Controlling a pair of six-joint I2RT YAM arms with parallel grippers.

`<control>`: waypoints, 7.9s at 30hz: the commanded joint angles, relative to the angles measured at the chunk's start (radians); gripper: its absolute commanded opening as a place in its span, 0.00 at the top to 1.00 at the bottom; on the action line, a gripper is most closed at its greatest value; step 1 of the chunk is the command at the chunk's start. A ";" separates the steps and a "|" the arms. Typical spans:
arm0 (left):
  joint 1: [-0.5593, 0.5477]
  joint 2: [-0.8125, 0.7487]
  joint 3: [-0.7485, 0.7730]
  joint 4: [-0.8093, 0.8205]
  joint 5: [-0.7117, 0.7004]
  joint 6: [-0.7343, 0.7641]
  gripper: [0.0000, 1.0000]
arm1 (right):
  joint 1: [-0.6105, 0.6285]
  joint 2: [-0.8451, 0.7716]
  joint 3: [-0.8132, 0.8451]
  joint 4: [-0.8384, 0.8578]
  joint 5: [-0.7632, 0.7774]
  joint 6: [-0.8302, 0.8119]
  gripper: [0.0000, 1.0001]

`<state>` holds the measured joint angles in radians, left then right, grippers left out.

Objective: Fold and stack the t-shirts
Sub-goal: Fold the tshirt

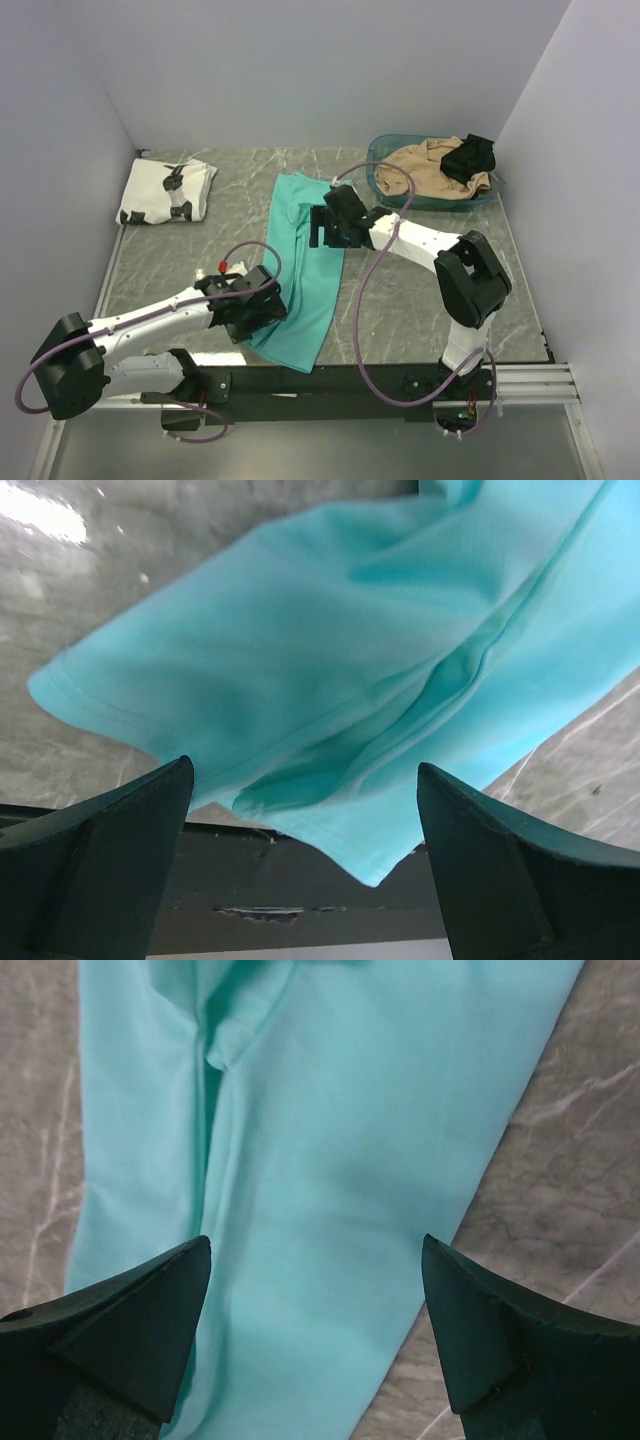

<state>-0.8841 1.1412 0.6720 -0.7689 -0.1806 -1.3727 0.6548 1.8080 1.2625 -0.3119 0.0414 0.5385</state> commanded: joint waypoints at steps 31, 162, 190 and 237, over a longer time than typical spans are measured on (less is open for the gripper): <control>-0.401 -0.049 0.118 -0.139 -0.152 -0.166 0.00 | 0.085 -0.101 -0.069 0.083 -0.060 -0.020 0.09; 0.459 -0.132 -0.232 0.185 0.141 0.232 0.99 | 0.471 -0.286 -0.555 0.208 0.075 0.138 0.84; 0.300 -0.025 0.122 0.140 -0.014 0.227 0.99 | 0.390 -0.378 -0.365 0.063 0.127 0.032 0.96; 0.582 0.810 0.882 0.296 0.198 0.572 0.99 | -0.110 0.111 0.196 0.016 -0.120 -0.141 0.91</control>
<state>-0.3103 1.9266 1.4956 -0.4751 0.0143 -0.8322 0.5610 1.9015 1.4017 -0.3187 -0.0612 0.4000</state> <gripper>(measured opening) 0.034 0.084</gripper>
